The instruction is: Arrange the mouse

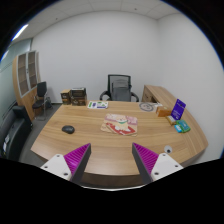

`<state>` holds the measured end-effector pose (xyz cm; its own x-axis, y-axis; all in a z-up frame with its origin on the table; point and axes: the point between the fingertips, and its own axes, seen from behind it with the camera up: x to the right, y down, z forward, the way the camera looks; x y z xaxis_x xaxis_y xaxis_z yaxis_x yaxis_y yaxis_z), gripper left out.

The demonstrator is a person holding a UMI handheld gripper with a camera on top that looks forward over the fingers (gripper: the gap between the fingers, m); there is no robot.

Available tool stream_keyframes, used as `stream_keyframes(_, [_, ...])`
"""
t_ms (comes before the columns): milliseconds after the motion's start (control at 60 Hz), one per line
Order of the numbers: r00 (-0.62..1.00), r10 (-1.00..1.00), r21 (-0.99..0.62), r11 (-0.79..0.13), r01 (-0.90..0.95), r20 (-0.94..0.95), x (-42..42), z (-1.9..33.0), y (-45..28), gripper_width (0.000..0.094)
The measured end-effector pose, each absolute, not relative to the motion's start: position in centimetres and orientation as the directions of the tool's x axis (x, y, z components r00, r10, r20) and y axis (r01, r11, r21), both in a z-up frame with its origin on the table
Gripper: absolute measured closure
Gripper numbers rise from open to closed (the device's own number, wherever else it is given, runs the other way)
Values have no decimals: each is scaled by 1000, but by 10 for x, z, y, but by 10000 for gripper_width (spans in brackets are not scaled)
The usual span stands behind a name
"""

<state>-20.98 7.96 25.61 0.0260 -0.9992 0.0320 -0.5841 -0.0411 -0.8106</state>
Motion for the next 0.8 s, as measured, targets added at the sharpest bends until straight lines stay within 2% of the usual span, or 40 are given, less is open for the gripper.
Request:
stream_keyframes(167, [18,-999,-813,-34,-581,29,-207,252,77,69])
stream_keyframes(333, [39,-999,-804,-27,-594,4,-205,231,95,68])
stream_keyframes(583, [109,-994,-784,-61,-618,-8,-203,196,149,63])
stream_keyframes(800, [118,-993,-779,-56,-625,-24,-192,172,208,64])
